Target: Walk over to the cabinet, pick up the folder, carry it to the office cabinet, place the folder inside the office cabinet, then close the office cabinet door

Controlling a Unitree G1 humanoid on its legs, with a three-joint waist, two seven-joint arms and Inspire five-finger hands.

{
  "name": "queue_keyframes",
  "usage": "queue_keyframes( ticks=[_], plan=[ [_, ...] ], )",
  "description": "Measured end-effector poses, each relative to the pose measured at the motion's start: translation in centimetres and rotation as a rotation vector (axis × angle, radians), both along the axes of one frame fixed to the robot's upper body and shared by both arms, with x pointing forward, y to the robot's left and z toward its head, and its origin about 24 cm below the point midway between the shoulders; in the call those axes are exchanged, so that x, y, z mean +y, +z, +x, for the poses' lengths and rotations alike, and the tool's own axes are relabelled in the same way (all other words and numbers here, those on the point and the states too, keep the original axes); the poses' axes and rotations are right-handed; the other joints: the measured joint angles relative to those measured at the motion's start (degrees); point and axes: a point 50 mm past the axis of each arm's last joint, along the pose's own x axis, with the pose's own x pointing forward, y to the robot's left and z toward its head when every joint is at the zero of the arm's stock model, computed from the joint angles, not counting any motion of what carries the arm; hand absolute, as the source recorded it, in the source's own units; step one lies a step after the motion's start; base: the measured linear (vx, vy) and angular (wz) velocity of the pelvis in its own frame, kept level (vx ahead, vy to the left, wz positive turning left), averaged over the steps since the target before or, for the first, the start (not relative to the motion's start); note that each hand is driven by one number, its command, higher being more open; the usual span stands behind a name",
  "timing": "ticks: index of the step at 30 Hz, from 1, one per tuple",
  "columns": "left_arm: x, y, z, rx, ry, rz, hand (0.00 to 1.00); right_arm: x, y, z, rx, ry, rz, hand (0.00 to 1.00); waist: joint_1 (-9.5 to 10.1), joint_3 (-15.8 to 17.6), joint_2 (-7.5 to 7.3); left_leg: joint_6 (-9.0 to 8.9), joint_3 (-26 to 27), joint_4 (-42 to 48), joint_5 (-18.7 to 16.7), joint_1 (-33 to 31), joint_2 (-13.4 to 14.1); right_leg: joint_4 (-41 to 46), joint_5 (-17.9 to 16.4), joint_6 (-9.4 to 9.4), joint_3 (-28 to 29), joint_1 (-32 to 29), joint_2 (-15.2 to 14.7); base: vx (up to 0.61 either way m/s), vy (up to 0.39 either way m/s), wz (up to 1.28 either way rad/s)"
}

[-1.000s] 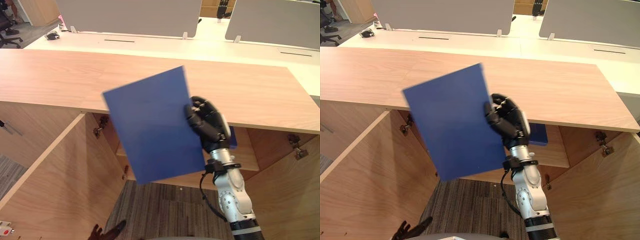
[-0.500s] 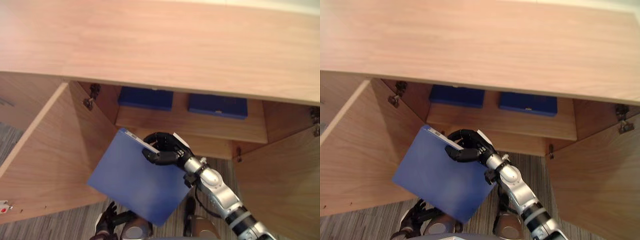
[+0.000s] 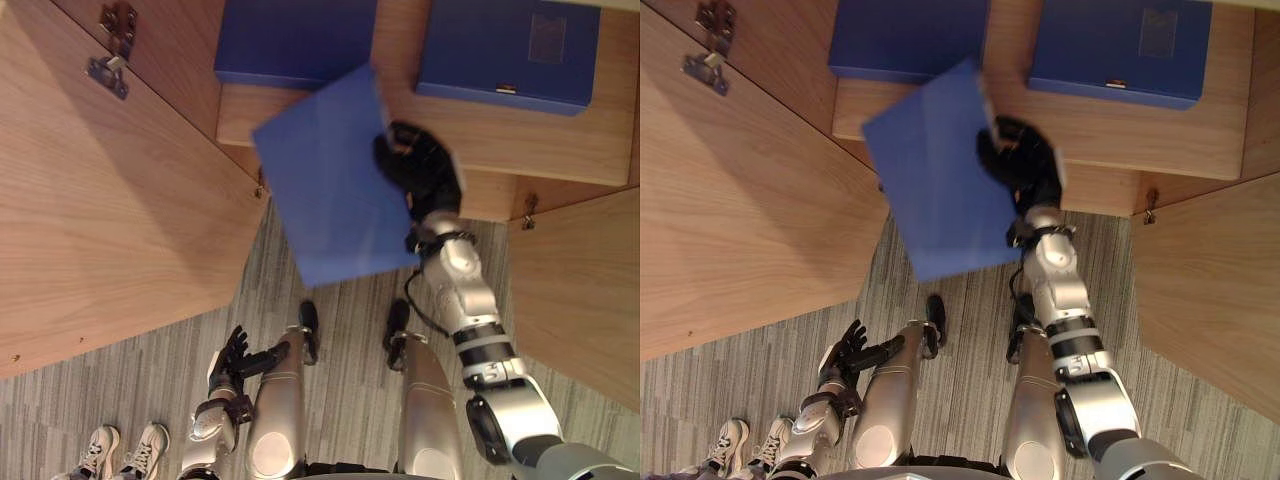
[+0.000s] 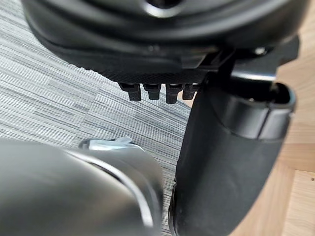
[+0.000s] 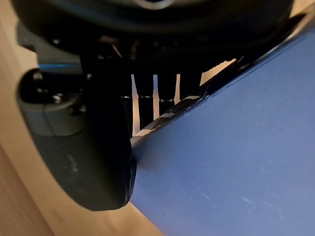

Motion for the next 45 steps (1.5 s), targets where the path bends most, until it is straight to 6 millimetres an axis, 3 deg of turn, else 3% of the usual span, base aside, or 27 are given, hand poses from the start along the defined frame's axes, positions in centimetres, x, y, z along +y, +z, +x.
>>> queue_keyframes(
  ticks=[2,5,16,17,22,27,33,42,43,45],
  plan=[
    [-1.0,0.5,0.7,-0.036,0.005,-0.033,1.00,-1.1,2.7,-0.1,-0.094,-0.057,0.120,0.00,0.01,0.2,0.31,-0.18,-0.4,1.5,-0.4,-1.9,0.5,1.0,-0.1,-0.21,-0.3,-1.5,0.3,0.00,0.000,0.00],
    [-1.3,1.2,1.4,-0.077,0.013,-0.044,1.00,-2.6,4.8,-0.5,-0.172,-0.118,0.268,0.00,0.22,0.2,0.33,-0.38,-1.0,2.5,-0.9,-3.2,0.9,2.1,-0.9,-0.58,-1.1,-2.3,0.3,0.01,-0.032,0.05],
    [-2.1,2.3,2.4,-0.134,0.072,-0.091,1.00,-8.1,9.4,-2.1,-0.387,-0.293,0.869,0.00,1.59,0.1,0.41,-0.35,-1.3,2.4,-0.9,-4.9,0.8,2.2,-1.0,-0.80,-1.8,-3.6,-0.1,0.01,-0.012,0.02],
    [-2.2,2.4,2.5,-0.138,0.074,-0.095,1.00,-8.4,9.6,-2.2,-0.397,-0.305,0.897,1.00,1.59,0.1,0.42,-0.32,-1.3,2.3,-0.8,-4.9,0.7,2.2,-1.0,-0.80,-1.9,-3.6,-0.2,0.02,-0.010,0.06],
    [-3.5,3.0,3.1,-0.165,0.061,-0.113,1.00,-10.1,11.0,-3.1,-0.465,-0.372,1.127,1.00,1.67,0.0,0.64,-0.25,-1.5,1.1,-0.2,-4.9,-0.1,1.9,-1.0,-0.79,-2.3,-3.8,-1.0,0.02,-0.013,0.07],
    [-3.8,3.1,3.3,-0.167,0.064,-0.113,1.00,-10.1,11.4,-3.2,-0.464,-0.375,1.158,1.00,1.79,-0.1,0.81,-0.28,-1.6,1.0,0.1,-5.4,-0.3,1.7,-1.0,-0.78,-2.5,-4.3,-1.2,0.01,-0.009,0.02],
    [-4.1,3.3,3.6,-0.170,0.067,-0.119,1.00,-9.3,11.7,-1.6,-0.366,-0.344,1.087,1.00,1.65,-0.2,0.89,-0.28,-1.5,1.6,0.1,-5.9,-0.1,1.7,-0.8,-0.65,-2.6,-4.4,-1.1,0.00,0.000,0.00],
    [-3.9,3.1,3.7,-0.157,0.089,-0.123,1.00,-4.7,10.0,2.3,-0.113,-0.202,0.824,1.00,0.72,-0.3,1.14,-0.30,-1.2,2.3,0.1,-6.2,0.6,1.6,-0.4,-0.73,-2.5,-4.5,-0.5,-0.01,-0.015,-0.02],
    [-3.7,2.9,3.6,-0.150,0.090,-0.117,1.00,-4.0,9.6,2.8,-0.069,-0.181,0.754,0.00,0.24,-0.3,1.14,-0.30,-1.1,2.3,0.1,-6.2,0.7,1.5,-0.2,-0.72,-2.4,-4.5,-0.4,-0.02,-0.024,-0.06],
    [-3.5,2.8,3.5,-0.145,0.092,-0.109,1.00,-3.2,9.0,3.4,-0.017,-0.155,0.649,0.00,-0.34,-0.3,1.13,-0.29,-0.9,2.3,0.1,-6.2,1.0,1.1,0.2,-0.69,-2.1,-4.5,-0.2,-0.03,-0.021,-0.11]
  ],
)
